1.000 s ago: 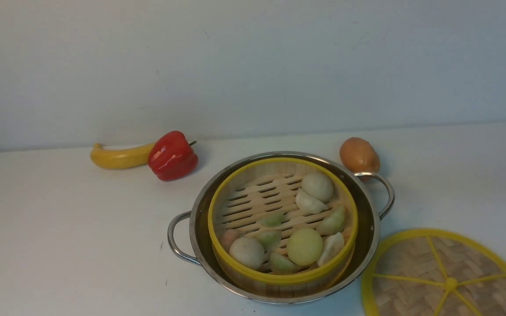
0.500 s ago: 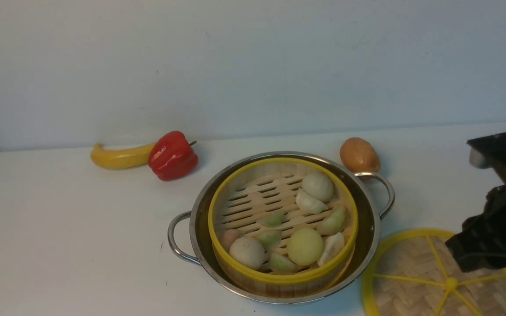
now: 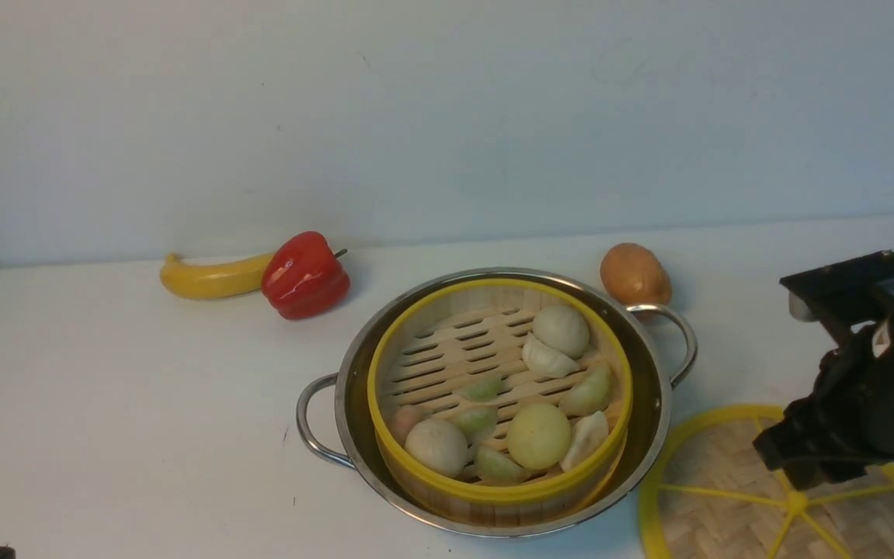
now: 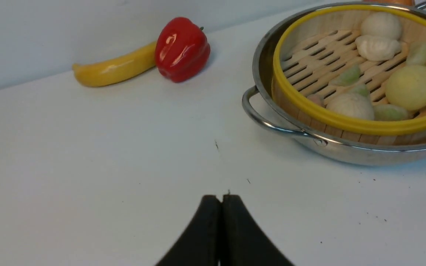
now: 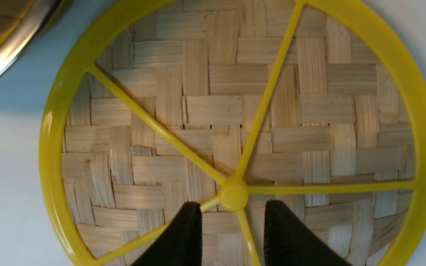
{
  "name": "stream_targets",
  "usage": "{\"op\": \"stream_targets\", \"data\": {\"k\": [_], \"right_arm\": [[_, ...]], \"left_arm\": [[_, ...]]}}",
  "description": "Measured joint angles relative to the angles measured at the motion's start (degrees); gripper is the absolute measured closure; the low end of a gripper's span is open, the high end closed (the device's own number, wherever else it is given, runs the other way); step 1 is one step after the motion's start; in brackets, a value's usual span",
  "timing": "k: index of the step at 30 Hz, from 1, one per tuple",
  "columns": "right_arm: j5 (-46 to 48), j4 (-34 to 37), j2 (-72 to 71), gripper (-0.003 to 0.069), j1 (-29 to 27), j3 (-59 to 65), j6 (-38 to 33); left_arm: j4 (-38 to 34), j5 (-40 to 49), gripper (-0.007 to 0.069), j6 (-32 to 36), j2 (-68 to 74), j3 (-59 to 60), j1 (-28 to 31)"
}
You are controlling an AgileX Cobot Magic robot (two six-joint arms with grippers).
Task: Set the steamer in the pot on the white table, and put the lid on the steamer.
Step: 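Move the gripper down to the bamboo steamer lid and grasp its center knob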
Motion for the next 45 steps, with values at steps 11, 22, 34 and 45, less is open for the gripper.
{"op": "stream_targets", "data": {"k": [11,22,34,45], "right_arm": [[-1.89,-0.02,3.25,0.0407,0.00,0.00,0.00],[-2.53,0.76,6.63,0.0407,0.01,0.00,-0.05],[-2.35,0.80,7.35,0.0459,0.01,0.00,-0.05],[-0.60,0.75,7.66,0.0499,0.01,0.00,-0.05]], "left_arm": [[-0.05,-0.89,0.0645,0.07,-2.07,0.05,0.00],[-0.10,-0.89,0.0645,0.26,-2.07,0.05,0.00],[-0.05,-0.89,0.0645,0.26,-2.07,0.05,0.00],[-0.05,-0.89,0.0645,0.39,-2.07,0.05,0.00]]}}
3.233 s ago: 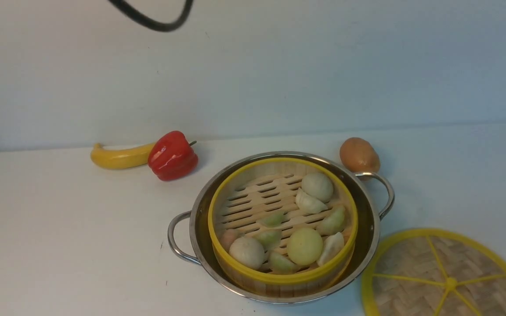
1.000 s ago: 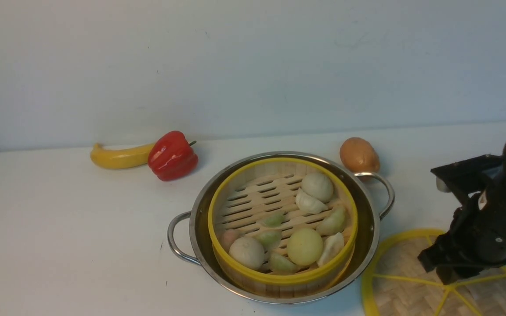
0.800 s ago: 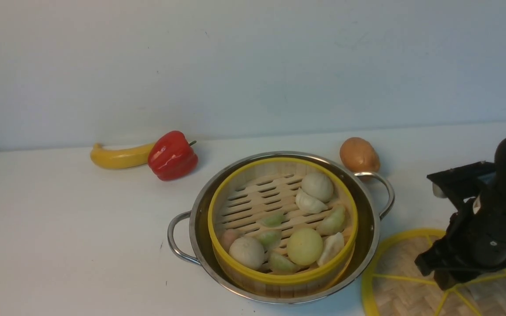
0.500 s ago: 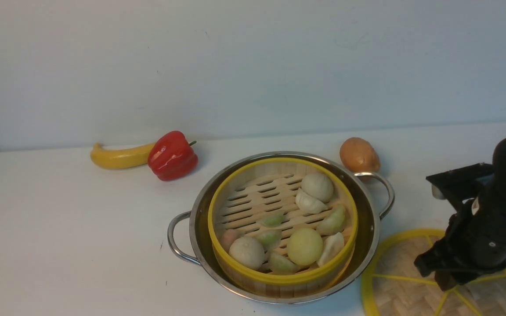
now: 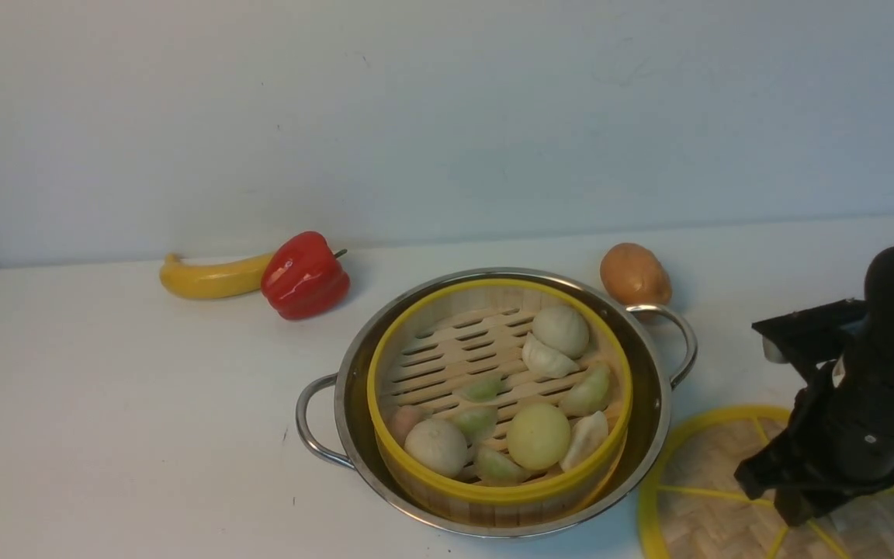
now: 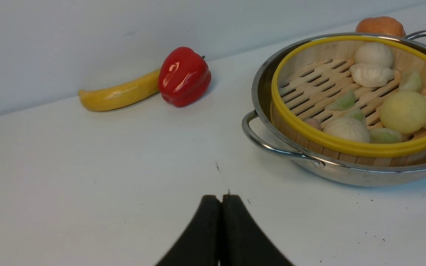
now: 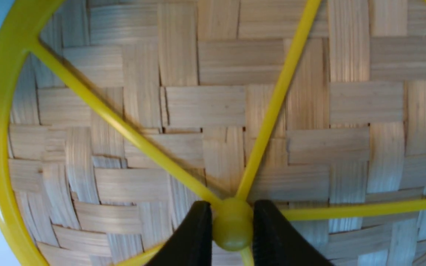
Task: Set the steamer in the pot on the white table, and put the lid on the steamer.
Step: 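Move the gripper down to the bamboo steamer lid and grasp its center knob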
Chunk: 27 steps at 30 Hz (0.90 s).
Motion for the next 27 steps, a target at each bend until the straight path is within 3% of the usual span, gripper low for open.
{"op": "stream_targets", "data": {"k": [6,15,27], "right_arm": [[2.54,-1.49,0.00,0.0513,0.00,-0.38,0.48],[14.46,-4.33,0.00,0.0513,0.00,-8.04,1.86],[15.20,-4.91,-7.79,0.0513,0.00,-12.45,3.11]], "left_arm": [[0.00,0.00,0.0645,0.00,0.00,0.00,0.00],[0.00,0.00,0.0645,0.05,0.00,0.00,0.00],[0.00,0.00,0.0645,0.05,0.00,0.00,0.00]]}}
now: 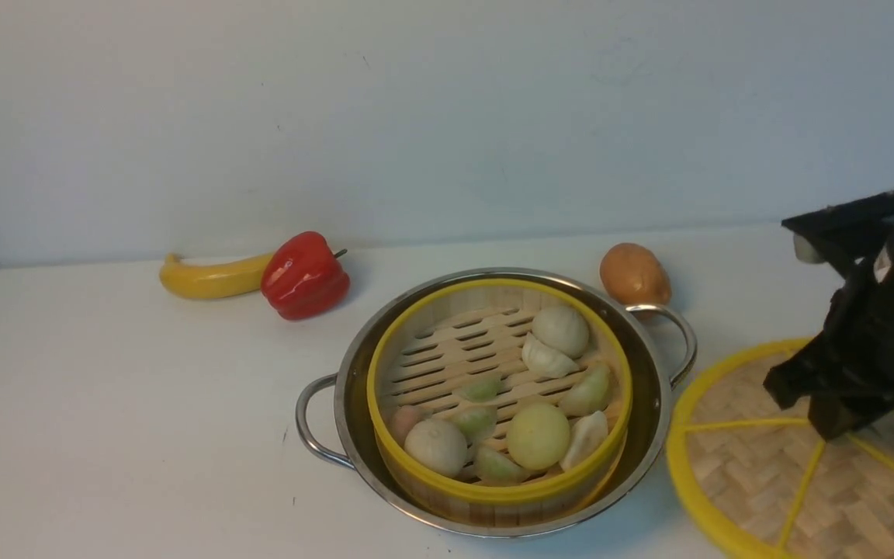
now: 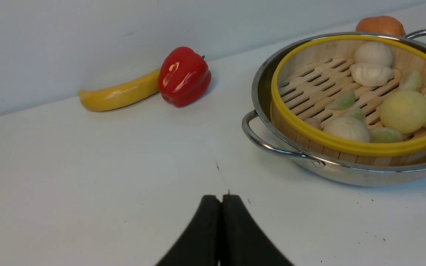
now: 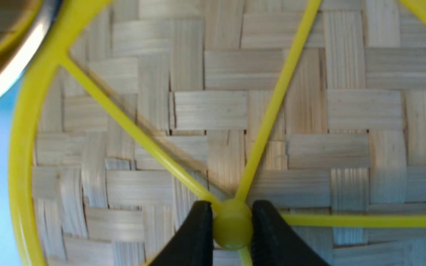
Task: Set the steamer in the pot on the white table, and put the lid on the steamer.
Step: 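Move the gripper down to the bamboo steamer lid and grasp its center knob, then place the bamboo steamer lid onto the steamer basket in the pot with the right gripper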
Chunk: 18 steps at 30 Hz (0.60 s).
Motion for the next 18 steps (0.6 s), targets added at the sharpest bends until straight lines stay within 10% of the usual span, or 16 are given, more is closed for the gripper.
{"op": "stream_targets", "data": {"k": [10,18], "right_arm": [[0.46,-4.68,-7.62,0.0513,0.00,-0.88,1.59],[0.63,7.37,-4.01,0.0514,0.00,-9.40,-0.73]], "left_arm": [[0.00,0.00,0.0645,0.00,0.00,0.00,0.00],[0.00,-0.04,0.0645,0.00,0.00,0.00,0.00]]}}
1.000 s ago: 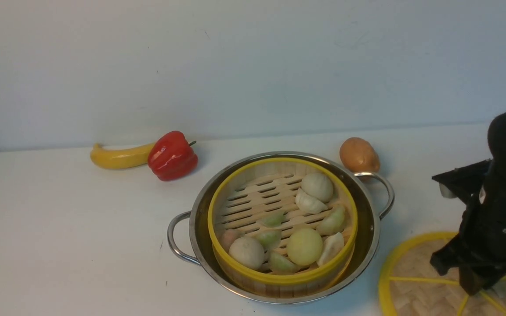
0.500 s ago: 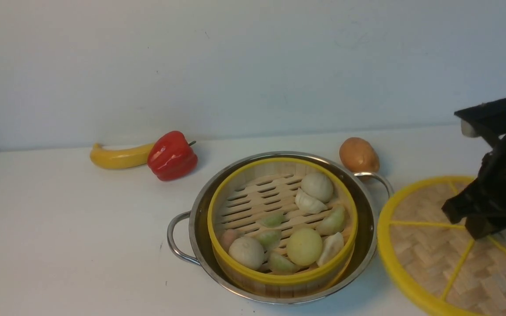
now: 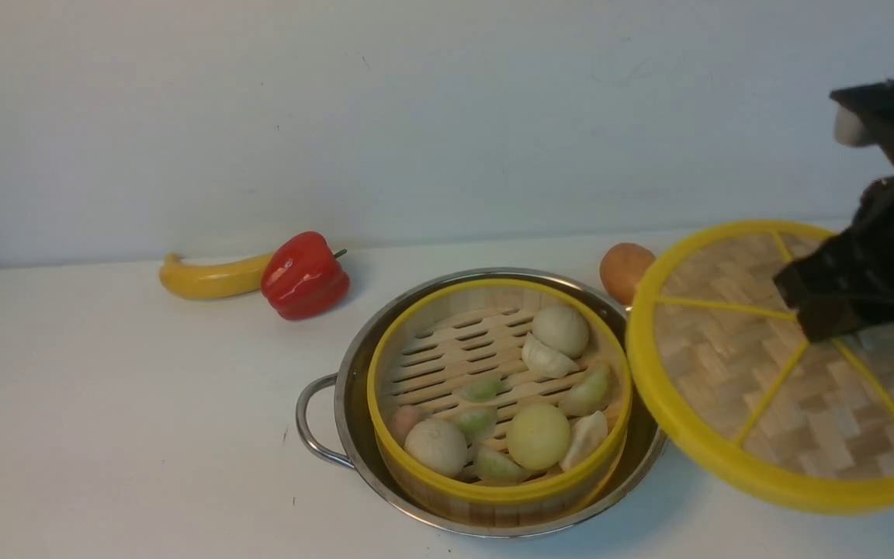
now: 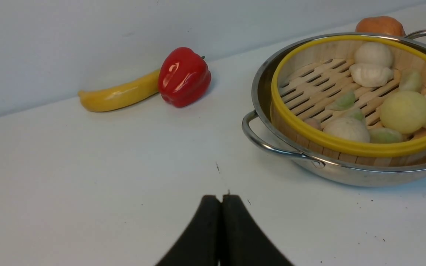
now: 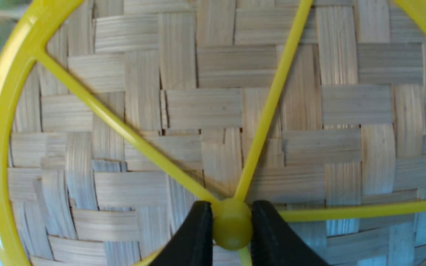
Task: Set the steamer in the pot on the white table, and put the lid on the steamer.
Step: 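Place the bamboo steamer lid onto the steamer basket in the pot with the right gripper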
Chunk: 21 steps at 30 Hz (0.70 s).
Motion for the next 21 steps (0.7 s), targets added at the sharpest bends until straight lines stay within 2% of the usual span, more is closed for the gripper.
{"op": "stream_targets", "data": {"k": [4,6,12,14,21], "right_arm": [[0.00,4.96,4.93,0.0514,0.89,-5.94,-0.87],[0.00,5.77,8.89,0.0514,3.10,-10.41,-1.10],[-0.12,5.98,16.01,0.0514,9.54,-18.08,-0.53],[-0.17,5.66,20.89,0.0514,13.33,-22.37,0.03],[-0.17,3.85,26.44,0.0514,16.58,-26.24,1.67]], "left_arm": [[0.00,-0.02,0.0645,0.00,0.00,0.00,0.00],[0.00,-0.08,0.0645,0.00,0.00,0.00,0.00],[0.00,-0.80,0.0645,0.00,0.00,0.00,0.00],[0.00,-1.03,0.0645,0.34,0.00,0.00,0.00],[0.00,-1.13,0.0633,0.45,0.00,0.00,0.00]]}}
